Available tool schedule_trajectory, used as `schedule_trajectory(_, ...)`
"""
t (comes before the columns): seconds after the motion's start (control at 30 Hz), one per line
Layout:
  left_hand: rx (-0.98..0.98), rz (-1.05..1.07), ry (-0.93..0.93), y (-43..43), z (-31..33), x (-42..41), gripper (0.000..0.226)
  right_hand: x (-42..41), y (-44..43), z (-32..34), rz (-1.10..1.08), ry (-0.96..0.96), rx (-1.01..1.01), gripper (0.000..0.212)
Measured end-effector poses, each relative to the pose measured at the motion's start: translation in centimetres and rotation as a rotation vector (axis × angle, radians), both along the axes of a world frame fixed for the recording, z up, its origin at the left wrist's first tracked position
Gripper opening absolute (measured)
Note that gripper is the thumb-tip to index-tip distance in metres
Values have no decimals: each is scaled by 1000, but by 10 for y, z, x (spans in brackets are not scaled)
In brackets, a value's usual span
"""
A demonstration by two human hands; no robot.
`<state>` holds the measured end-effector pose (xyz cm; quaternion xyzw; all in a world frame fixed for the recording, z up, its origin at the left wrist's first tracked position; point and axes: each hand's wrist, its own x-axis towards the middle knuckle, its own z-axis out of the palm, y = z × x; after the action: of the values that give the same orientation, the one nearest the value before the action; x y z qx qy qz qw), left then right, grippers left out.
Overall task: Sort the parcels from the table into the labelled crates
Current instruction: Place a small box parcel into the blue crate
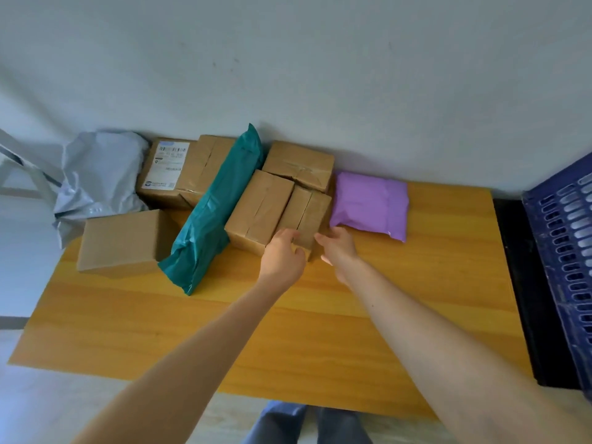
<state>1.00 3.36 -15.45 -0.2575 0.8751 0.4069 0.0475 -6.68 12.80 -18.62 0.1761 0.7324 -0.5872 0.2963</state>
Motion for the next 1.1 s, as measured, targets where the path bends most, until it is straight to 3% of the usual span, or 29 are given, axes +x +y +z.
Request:
schedule_trajectory(0.23,-50,-30,27,-6,-3,-1,40,-2,-7,-2,-7,-1,-49,20)
schedule_trajectory(0.47,-56,-31,79,-9,-4,-1,56,2,2,-8,115,44,23,59)
schedule_trajectory(0.63,-24,-18,51,-9,-1,-5,63,0,21,-12,97,-6,-19,55)
schedule_trajectory(0.87,-63,-30,-72,-4,-7,-16,43,1,51,-16,19,-62,-93,49)
schedule_trajectory(1.1,126,55,-212,-8,-17,-29,63,-3,57,-12,63,-48,-184,37)
